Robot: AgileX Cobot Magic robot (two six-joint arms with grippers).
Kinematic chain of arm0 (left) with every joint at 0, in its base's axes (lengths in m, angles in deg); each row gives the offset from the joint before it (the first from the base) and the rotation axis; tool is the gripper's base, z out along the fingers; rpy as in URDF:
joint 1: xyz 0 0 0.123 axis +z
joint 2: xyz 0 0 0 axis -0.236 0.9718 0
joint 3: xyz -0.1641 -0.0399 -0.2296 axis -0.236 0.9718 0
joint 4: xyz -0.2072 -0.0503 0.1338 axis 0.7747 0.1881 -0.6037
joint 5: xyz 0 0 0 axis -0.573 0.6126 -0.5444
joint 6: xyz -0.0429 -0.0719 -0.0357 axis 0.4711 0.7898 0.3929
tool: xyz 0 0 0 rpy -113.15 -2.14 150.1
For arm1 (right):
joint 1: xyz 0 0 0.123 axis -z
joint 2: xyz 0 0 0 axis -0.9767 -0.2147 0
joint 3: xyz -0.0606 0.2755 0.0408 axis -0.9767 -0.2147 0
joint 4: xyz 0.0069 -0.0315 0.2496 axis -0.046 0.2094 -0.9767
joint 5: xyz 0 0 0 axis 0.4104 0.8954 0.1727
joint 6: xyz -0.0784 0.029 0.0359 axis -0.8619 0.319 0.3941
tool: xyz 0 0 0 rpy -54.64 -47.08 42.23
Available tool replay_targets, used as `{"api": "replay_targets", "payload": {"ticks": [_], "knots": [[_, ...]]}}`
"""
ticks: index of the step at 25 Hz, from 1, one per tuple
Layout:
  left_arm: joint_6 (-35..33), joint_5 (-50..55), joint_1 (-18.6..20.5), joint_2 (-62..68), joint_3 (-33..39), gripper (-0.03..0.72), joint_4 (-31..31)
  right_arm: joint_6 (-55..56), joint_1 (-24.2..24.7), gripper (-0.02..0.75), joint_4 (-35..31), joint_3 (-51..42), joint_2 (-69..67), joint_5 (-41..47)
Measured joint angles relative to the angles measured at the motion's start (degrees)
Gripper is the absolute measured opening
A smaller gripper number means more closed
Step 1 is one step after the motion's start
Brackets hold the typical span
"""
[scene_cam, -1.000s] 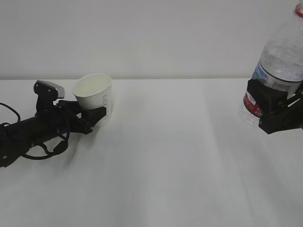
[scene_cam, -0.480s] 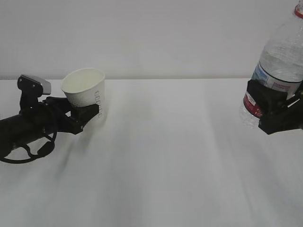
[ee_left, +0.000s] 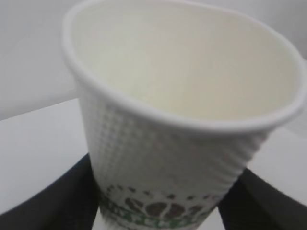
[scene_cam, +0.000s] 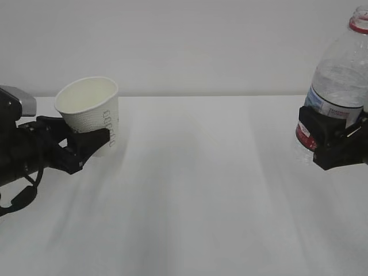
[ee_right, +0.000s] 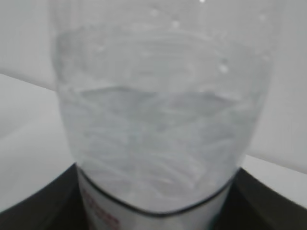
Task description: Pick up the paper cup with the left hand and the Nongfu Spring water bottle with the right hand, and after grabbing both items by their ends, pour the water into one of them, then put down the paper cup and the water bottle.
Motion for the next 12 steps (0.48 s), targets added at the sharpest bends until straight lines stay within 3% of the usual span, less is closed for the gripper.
{"api": "replay_targets", "payload": {"ticks": [3,12], "knots": [[1.91,0.0,0.0,-3.34,1.9,0.517,-2.74,0.0,0.0,0.487,0.66,0.0,0.0,0.06],[11.25,-0.23,0.0,-10.17,2.71,0.517,-18.55,4.15,0.0,0.486,7.07,0.0,0.0,0.06]]}}
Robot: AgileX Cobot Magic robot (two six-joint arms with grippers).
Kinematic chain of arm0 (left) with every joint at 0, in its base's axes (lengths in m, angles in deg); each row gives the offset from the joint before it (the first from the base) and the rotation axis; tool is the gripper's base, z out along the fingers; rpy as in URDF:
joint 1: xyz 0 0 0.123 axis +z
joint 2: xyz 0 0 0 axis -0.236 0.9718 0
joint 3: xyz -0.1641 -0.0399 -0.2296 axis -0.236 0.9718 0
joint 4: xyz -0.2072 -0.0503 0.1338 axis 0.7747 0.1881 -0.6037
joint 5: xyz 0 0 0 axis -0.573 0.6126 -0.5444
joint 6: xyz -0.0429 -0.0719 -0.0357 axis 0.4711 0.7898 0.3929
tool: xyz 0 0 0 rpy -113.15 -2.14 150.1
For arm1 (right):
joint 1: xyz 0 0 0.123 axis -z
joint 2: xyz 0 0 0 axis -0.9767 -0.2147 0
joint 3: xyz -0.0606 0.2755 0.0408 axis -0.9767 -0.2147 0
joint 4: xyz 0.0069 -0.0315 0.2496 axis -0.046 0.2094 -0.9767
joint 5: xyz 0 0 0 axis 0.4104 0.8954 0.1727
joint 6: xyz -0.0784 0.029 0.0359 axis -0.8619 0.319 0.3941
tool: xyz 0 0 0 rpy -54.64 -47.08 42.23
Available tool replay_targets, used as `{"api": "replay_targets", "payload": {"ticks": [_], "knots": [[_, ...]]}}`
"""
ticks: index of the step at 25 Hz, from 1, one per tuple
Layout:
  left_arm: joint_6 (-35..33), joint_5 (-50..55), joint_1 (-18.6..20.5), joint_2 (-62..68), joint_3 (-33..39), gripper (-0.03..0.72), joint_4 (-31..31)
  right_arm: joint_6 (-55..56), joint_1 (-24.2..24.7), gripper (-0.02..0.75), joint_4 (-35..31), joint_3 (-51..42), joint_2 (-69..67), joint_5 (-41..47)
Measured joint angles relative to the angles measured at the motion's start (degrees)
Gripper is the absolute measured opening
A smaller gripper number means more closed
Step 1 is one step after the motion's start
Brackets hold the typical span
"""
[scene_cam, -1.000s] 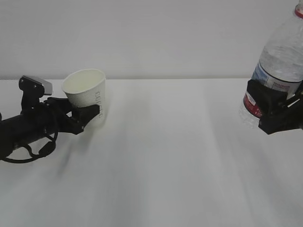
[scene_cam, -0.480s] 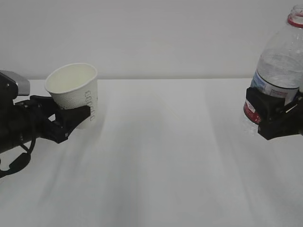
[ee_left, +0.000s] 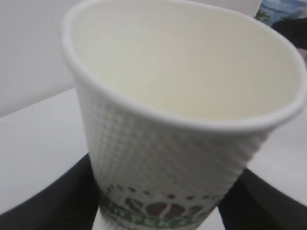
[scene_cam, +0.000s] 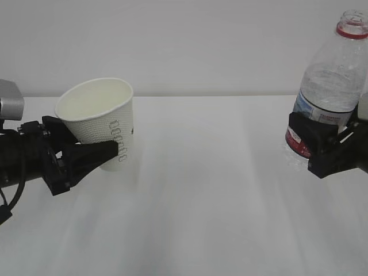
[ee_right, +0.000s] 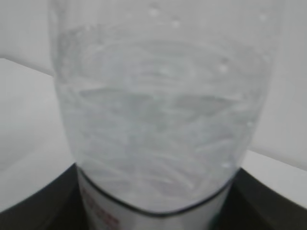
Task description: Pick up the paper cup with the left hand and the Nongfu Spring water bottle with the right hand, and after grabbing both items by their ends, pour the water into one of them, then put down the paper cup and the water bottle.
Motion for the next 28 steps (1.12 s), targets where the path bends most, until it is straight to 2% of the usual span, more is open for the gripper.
{"api": "replay_targets", "payload": {"ticks": [5,11,28], "knots": [[2.34,-1.74,-0.67,-1.45,0.0,0.517,-4.51,3.75,0.0,0.486,4.83,0.0,0.0,0.0],[3.3,-1.86,-5.14,-1.45,0.0,0.517,-7.76,6.93,0.0,0.486,7.65,0.0,0.0,0.0],[3.6,-0.55,-19.26,-1.45,0.0,0.516,-7.15,10.8,0.0,0.486,17.54,0.0,0.0,0.51]]}}
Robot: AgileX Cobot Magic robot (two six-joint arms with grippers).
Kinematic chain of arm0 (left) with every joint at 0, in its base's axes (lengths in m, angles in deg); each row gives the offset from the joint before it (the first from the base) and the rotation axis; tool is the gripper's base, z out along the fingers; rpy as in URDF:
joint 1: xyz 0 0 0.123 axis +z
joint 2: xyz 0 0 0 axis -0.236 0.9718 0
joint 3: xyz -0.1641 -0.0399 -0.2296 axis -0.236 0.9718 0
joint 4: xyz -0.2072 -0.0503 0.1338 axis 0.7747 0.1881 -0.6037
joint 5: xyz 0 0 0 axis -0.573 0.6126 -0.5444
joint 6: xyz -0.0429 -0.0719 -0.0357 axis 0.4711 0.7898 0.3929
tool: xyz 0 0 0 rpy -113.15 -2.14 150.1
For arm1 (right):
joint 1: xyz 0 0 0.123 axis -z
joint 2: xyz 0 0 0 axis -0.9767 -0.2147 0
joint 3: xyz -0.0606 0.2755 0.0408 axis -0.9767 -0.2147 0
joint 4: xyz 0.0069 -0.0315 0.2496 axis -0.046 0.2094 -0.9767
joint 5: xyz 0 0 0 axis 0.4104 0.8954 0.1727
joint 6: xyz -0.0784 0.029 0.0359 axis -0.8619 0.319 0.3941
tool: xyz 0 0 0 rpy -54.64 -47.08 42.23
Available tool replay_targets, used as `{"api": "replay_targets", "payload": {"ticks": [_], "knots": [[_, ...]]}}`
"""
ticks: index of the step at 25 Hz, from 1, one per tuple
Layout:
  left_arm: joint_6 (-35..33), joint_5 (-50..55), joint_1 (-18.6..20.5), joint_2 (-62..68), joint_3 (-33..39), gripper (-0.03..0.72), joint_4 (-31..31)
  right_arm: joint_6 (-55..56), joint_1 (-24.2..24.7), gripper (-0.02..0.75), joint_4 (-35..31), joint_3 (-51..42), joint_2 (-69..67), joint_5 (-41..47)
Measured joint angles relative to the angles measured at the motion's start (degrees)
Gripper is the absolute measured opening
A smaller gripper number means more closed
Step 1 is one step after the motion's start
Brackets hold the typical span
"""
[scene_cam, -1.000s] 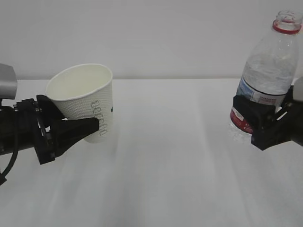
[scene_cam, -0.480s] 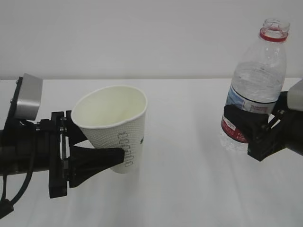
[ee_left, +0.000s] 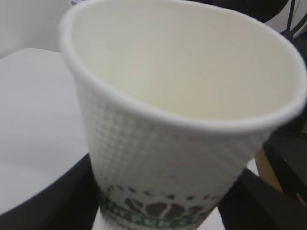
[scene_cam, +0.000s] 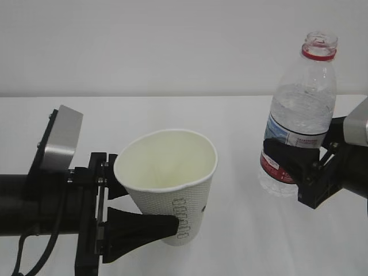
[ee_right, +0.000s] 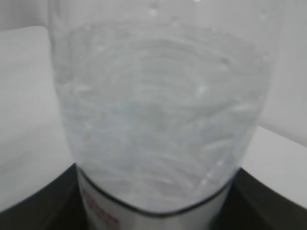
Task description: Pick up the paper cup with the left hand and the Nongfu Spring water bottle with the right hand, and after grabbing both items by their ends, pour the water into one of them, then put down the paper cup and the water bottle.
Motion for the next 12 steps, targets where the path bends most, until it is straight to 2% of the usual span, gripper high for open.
{"api": "replay_targets", "payload": {"ticks": [6,12], "knots": [[0.09,2.4,-3.36,0.0,0.0,0.516,1.25,0.42,0.0,0.486,0.33,0.0,0.0,0.0],[0.09,3.2,-3.67,0.0,0.0,0.513,1.48,0.54,0.0,0.486,1.66,0.0,0.0,0.0]]}}
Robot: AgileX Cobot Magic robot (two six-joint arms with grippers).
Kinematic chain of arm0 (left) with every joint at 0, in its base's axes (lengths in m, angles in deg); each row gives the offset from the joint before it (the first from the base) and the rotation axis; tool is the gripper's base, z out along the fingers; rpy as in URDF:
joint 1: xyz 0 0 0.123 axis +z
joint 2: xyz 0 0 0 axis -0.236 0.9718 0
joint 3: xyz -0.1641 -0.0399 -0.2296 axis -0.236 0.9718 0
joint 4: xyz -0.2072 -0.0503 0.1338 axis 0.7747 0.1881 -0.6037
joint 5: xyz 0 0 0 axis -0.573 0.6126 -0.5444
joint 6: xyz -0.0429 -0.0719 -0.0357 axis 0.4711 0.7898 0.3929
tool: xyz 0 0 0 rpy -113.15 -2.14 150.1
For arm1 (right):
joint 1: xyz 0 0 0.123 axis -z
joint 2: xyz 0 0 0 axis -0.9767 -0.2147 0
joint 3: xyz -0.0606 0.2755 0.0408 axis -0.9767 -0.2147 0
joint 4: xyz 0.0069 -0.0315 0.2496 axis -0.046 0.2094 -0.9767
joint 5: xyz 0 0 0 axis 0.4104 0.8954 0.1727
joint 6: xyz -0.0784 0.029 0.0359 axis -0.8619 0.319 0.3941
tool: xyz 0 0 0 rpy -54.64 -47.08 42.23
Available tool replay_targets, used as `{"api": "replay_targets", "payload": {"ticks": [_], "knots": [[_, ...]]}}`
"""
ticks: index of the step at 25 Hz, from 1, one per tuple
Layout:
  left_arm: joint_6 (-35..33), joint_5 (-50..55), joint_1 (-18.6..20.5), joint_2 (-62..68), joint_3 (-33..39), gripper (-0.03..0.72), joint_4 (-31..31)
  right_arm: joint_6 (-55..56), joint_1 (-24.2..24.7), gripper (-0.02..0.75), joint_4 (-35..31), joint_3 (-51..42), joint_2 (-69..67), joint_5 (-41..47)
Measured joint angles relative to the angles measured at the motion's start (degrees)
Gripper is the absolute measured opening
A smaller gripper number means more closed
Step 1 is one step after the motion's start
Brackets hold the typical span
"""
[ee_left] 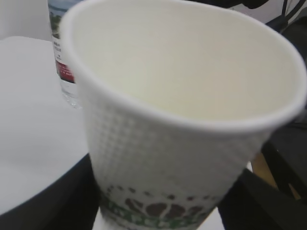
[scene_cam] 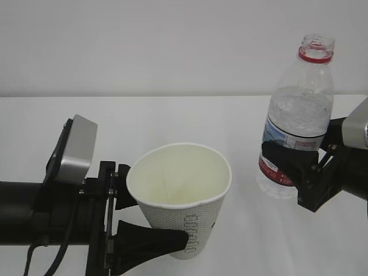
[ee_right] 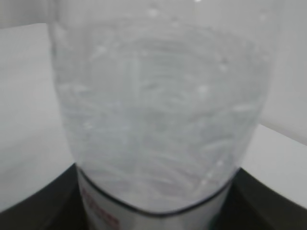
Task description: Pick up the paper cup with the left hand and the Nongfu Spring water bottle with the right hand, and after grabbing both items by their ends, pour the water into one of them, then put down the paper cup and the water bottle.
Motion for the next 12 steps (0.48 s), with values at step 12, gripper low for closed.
{"api": "replay_targets", "payload": {"ticks": [12], "knots": [[0.0,-0.23,-0.35,-0.13,0.0,0.513,0.56,1.02,0.0,0.486,6.42,2.5,0.0,0.0]]}}
